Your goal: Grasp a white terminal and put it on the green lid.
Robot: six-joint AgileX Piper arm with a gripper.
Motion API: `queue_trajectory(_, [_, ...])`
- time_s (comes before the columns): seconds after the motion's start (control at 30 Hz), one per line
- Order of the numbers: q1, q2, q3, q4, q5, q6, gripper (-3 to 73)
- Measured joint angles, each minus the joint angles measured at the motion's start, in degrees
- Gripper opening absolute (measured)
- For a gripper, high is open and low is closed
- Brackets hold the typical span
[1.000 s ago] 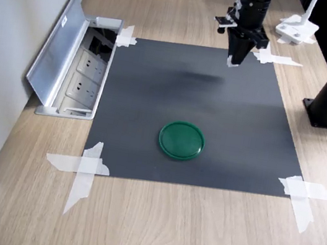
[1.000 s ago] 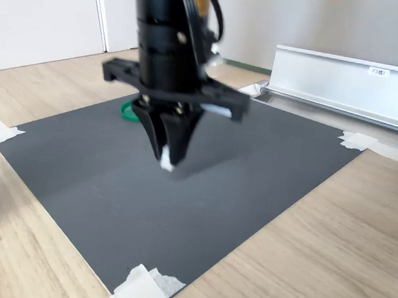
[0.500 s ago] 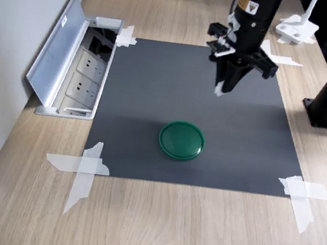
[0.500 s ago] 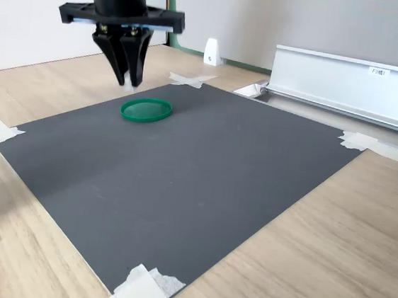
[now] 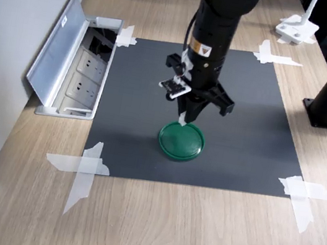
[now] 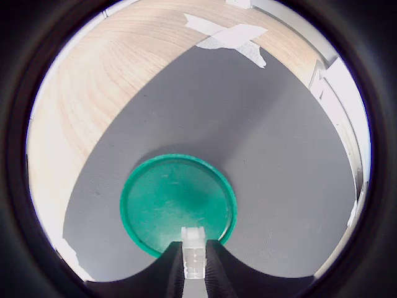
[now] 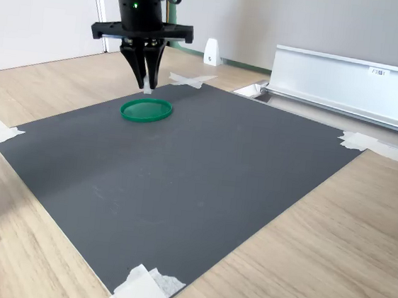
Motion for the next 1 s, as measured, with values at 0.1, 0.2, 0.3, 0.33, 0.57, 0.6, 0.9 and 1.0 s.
queue_trajectory(0.1, [0.02,1.41,-0.04,-0.24,-0.06,0.0,9.9])
queue_trajectory(0.2, [0.02,2.43,-0.04,-0.31,0.0,-0.3,14.0])
queue_trajectory(0.3, [0.07,2.69,-0.04,-0.31,-0.05,-1.49,25.4])
queue_trajectory(0.33, [0.07,2.69,-0.04,-0.31,-0.1,-1.68,30.4])
queue_trajectory(0.57, [0.07,2.47,-0.04,-0.31,-0.53,2.21,62.0])
queue_trajectory(0.6, [0.07,2.1,-0.04,-0.38,-0.53,2.71,63.6])
queue_trajectory(0.9, [0.01,-9.19,-0.04,-4.48,-1.6,8.81,30.4])
queue_trajectory(1.0, [0.01,-14.19,-0.04,-6.14,-1.6,12.28,8.6])
